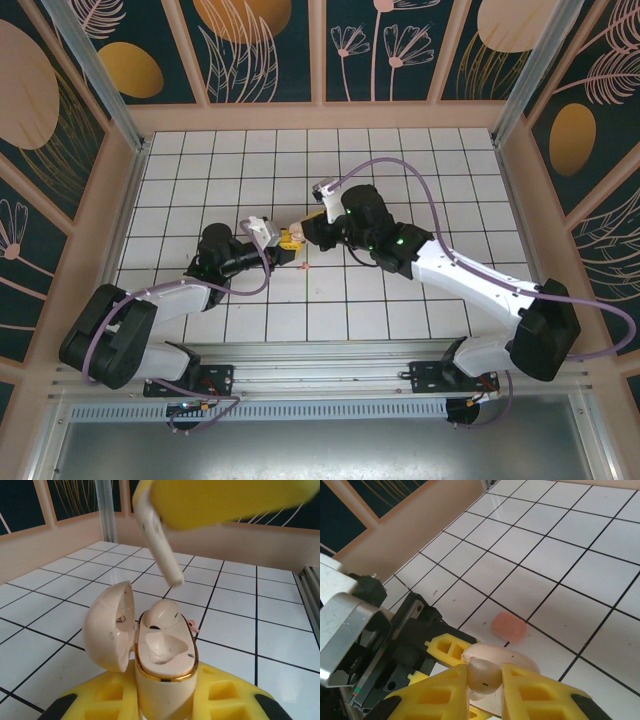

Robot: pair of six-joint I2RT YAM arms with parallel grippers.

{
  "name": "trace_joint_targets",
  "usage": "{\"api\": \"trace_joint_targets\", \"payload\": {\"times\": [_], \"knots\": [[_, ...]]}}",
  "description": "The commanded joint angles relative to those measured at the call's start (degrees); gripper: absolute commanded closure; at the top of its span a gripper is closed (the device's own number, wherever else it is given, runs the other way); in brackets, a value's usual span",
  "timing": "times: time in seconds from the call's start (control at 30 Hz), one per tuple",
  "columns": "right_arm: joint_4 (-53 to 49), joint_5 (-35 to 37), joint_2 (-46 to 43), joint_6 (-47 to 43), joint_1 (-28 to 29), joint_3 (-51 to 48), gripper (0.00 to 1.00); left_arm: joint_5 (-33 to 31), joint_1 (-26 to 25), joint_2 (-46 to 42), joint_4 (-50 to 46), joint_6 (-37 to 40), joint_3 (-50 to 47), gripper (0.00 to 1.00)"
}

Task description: Insert wireless bluetooth earbuds into charging case

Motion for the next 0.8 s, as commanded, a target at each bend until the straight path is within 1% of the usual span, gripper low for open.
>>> {"api": "trace_joint_targets", "payload": {"times": [0.0,0.43,0.77], "knots": [[3.06,-0.97,1.09,-1.23,0.64,-0.48,0.79,1.45,-0.34,0.32,3.84,-1.15,1.25,0.88],[5.01,-1.12,2.38,0.2,1.16,-2.03,0.8,1.35,-0.4,-0.6,6.15,-4.49,1.86,0.88],[3.7,-0.91,2.48,-1.37,1.95,-2.86,0.8,0.7,-0.34,-1.69,6.99,-7.08,2.31,0.88]]}}
